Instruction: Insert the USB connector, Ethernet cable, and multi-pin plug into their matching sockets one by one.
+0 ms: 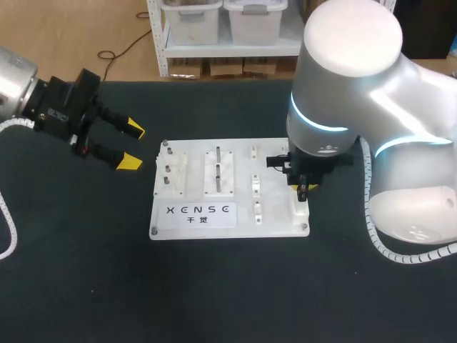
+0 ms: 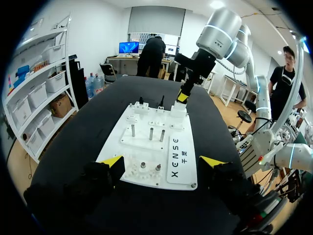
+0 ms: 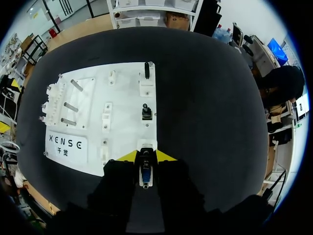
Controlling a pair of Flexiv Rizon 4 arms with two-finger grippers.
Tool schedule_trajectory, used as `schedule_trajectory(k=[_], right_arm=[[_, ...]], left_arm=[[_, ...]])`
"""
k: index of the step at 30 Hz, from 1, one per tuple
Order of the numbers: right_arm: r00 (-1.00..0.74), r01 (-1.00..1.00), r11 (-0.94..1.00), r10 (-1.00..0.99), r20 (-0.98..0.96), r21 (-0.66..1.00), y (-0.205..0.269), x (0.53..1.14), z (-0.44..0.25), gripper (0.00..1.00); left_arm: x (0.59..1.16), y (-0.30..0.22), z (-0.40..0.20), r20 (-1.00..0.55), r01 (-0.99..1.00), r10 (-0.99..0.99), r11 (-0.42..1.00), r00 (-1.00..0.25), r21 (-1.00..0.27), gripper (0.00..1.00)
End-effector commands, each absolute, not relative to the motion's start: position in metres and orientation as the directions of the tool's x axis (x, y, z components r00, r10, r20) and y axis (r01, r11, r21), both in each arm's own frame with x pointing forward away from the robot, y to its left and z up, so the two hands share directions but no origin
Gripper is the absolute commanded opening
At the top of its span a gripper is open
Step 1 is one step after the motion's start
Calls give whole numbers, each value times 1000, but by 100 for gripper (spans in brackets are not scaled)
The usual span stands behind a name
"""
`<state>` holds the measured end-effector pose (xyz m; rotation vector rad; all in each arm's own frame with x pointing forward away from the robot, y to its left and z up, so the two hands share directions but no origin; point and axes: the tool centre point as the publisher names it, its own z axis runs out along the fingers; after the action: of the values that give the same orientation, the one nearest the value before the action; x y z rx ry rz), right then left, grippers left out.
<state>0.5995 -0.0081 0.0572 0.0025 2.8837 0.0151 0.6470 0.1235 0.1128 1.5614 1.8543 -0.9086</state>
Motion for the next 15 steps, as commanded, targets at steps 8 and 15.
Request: schedule_trajectory(k=[8,15], right_arm=[[-971,22,1000,26,-239,18,-5,597,31,0],[-975,22,1000,23,-220,8,-3,605,17,0]], left_arm=[[647,124,112,-769,984,614,95,-175,-148,100],[647,124,112,-769,984,614,95,-175,-148,100]])
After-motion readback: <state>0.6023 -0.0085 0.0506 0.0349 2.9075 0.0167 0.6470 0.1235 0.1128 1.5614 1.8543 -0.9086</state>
